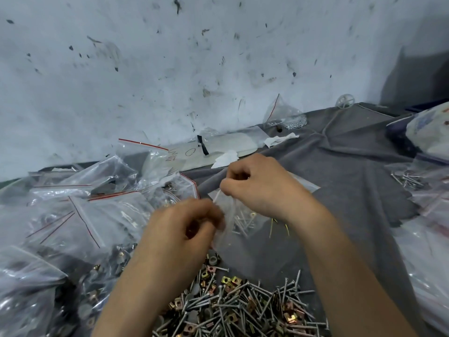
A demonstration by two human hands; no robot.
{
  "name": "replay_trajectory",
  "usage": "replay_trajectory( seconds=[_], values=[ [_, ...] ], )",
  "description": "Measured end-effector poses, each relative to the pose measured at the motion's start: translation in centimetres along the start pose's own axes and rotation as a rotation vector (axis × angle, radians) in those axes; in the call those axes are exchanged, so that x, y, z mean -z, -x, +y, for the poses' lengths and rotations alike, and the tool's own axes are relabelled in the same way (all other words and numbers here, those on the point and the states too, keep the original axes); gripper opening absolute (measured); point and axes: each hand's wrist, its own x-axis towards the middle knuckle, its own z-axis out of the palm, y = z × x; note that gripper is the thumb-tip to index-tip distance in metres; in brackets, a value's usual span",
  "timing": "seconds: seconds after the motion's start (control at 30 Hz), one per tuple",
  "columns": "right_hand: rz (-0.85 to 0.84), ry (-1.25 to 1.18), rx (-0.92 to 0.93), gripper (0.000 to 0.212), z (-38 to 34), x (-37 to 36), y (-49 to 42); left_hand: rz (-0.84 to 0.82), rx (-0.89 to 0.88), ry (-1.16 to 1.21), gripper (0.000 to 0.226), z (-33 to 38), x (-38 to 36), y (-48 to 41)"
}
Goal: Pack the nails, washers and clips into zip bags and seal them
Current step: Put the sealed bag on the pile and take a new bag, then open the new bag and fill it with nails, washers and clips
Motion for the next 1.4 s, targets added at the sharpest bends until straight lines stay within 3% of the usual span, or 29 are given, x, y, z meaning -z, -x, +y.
replay_trajectory(
  seconds=[0.07,0.13,0.23,0.3,0.37,0.43,0.53,0.67,0.77,0.83,0.9,1.0,1.1,1.2,1.3,1.4],
  values=[
    [0.074,-0.011,-0.034,0.026,0.4,-0.2,-0.4,-0.096,-0.002,0.045,0.020,0.0,0.6,0.3],
    [0.030,-0.161,-0.078,0.023,0.8,-0.3,-0.6,-0.102,-0.043,0.109,0.030,0.0,1.3,0.6],
    [-0.253,-0.688,0.003,0.014,1.2,-0.3,-0.6,0.160,-0.077,0.111,0.033,-0.1,2.5,0.9],
    [-0.334,-0.919,0.054,0.015,1.9,-0.2,-0.9,0.312,-0.078,0.091,0.032,-0.7,3.4,1.2],
    [-0.307,-0.839,0.009,0.010,3.2,-1.1,-1.7,0.399,-0.040,0.075,0.032,-1.4,4.2,1.3],
    [-0.330,-0.448,-0.078,0.004,4.8,-3.3,-2.5,0.433,0.012,0.092,0.033,-1.8,4.4,1.3],
    [-0.581,0.109,-0.160,0.019,6.9,-7.2,-2.9,0.410,0.097,0.148,0.025,-1.4,4.0,1.2],
    [-0.626,0.269,-0.158,0.008,8.4,-9.2,-2.6,0.302,0.223,0.236,0.022,-1.5,3.8,1.3],
    [-0.612,0.201,-0.212,0.005,8.3,-8.6,-3.0,0.181,0.207,0.170,0.006,-2.3,4.0,1.4],
    [-0.491,0.080,-0.229,0.011,7.6,-6.8,-3.1,0.074,0.165,0.099,0.016,-2.7,4.0,1.4],
    [-0.324,-0.054,-0.153,0.022,6.6,-4.3,-2.9,0.027,0.136,0.090,0.020,-2.4,3.9,1.5],
    [-0.077,-0.353,-0.033,0.026,4.6,-1.0,-2.1,0.017,0.086,0.124,0.009,-1.8,3.5,1.2],
    [0.064,-0.611,0.134,0.025,2.1,0.7,-1.0,0.002,0.015,0.097,0.029,-1.6,3.1,0.8],
    [-0.027,-0.580,0.238,0.018,-0.1,0.8,0.2,-0.016,-0.012,0.068,0.022,-1.4,2.5,0.6],
    [-0.177,-0.494,0.207,0.019,-1.2,-0.1,0.5,-0.013,-0.039,0.067,0.026,-1.2,2.1,0.5],
    [-0.207,-0.380,0.176,0.017,-1.1,-0.4,0.4,0.029,-0.050,0.069,0.034,-1.0,2.0,0.4]
  ],
)
